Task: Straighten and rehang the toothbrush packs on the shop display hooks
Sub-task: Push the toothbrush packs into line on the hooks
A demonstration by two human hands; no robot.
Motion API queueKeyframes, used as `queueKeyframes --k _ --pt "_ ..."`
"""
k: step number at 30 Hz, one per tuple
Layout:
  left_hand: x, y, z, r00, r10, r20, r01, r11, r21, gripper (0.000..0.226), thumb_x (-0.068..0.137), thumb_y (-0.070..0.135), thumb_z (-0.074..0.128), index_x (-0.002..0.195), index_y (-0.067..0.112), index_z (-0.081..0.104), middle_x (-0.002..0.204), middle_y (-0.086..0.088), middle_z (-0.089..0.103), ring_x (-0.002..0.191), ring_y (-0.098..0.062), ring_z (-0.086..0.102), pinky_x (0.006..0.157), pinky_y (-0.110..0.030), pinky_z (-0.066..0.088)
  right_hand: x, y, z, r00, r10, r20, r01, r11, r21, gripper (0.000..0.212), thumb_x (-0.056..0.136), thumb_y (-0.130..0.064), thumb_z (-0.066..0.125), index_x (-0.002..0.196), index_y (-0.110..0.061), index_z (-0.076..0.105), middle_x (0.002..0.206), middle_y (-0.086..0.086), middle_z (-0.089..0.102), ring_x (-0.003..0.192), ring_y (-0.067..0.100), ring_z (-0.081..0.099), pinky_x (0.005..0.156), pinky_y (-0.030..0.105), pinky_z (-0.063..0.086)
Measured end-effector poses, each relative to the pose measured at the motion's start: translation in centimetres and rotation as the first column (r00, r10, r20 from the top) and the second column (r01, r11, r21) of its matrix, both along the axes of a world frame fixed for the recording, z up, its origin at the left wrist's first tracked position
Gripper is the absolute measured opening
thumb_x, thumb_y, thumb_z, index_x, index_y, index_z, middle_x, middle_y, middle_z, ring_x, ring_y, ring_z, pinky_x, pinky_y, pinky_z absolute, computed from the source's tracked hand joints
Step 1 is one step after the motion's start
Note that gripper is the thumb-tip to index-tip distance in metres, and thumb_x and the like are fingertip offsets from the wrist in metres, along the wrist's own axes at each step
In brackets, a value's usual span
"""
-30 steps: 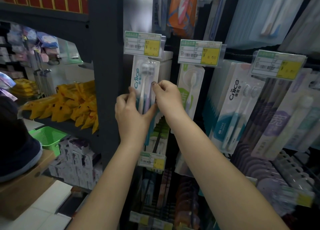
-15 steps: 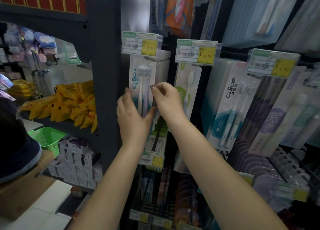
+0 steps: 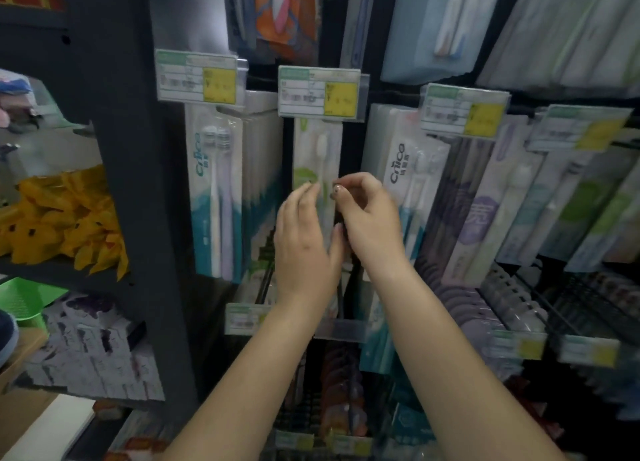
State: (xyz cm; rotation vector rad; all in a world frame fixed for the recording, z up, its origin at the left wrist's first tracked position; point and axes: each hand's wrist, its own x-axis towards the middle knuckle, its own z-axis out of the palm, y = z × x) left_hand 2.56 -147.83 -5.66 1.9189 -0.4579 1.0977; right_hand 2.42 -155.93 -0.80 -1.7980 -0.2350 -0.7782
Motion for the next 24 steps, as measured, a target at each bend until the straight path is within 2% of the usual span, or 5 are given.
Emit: queueKeyframes --k 4,8,13,19,24 --pt "0.1 -2.2 0.2 0.979 -0.160 -0.130 0.163 0.987 0.011 0.047 0.092 0.022 0.051 0.135 0.008 0.040 0.132 -0.008 0.045 0.121 -0.018 0.044 0.099 -0.020 0.031 -1.3 -3.6 0.1 0.990 -0.138 0.032 0.135 0.988 0.071 0.017 0.091 -0.010 0.054 0.081 -0.024 0.056 0.078 -0.010 0.059 0.074 0.003 0.056 0.067 0.007 0.043" --pt "0.4 -4.8 1.4 0.931 -0.254 -0.261 0.231 0.966 -0.115 0.047 0.093 0.024 0.053 0.137 0.015 0.039 0.134 -0.001 0.045 0.121 -0.012 0.044 0.100 -0.023 0.036 -2.0 -6.1 0.3 0.968 -0.246 0.050 0.239 0.965 0.110 0.026 0.089 -0.010 0.055 0.074 -0.030 0.053 0.073 -0.010 0.057 0.072 0.005 0.055 0.070 0.020 0.045" --pt "0.7 -7.5 2.4 0.905 -0.303 -0.297 0.244 0.945 -0.219 0.038 0.093 0.026 0.052 0.129 0.015 0.048 0.126 0.003 0.051 0.114 -0.009 0.049 0.099 -0.029 0.043 -2.4 -8.1 0.3 0.967 -0.251 0.037 0.244 0.961 0.129 0.023 0.088 -0.011 0.058 0.071 -0.024 0.051 0.068 -0.009 0.053 0.063 -0.004 0.049 0.063 0.011 0.040" --pt "0.8 -8.3 2.8 0.910 -0.303 -0.284 0.196 0.916 -0.351 0.017 0.094 0.023 0.049 0.111 0.022 0.051 0.111 0.005 0.057 0.104 -0.009 0.054 0.089 -0.026 0.045 -2.1 -9.3 -0.4 0.956 -0.294 0.000 0.291 0.946 0.140 0.022 0.087 -0.010 0.059 0.106 -0.017 0.050 0.093 -0.004 0.053 0.068 0.001 0.048 0.061 0.006 0.040" --pt "1.1 -8.2 3.4 0.930 -0.252 -0.267 0.142 0.918 -0.371 0.027 0.095 0.016 0.046 0.120 0.014 0.057 0.114 0.006 0.057 0.104 -0.006 0.053 0.091 -0.021 0.043 -0.8 -9.8 -0.5 0.943 -0.322 -0.083 0.325 0.945 0.028 0.027 0.089 -0.016 0.058 0.116 -0.016 0.058 0.110 -0.003 0.062 0.095 0.007 0.057 0.084 0.015 0.045"
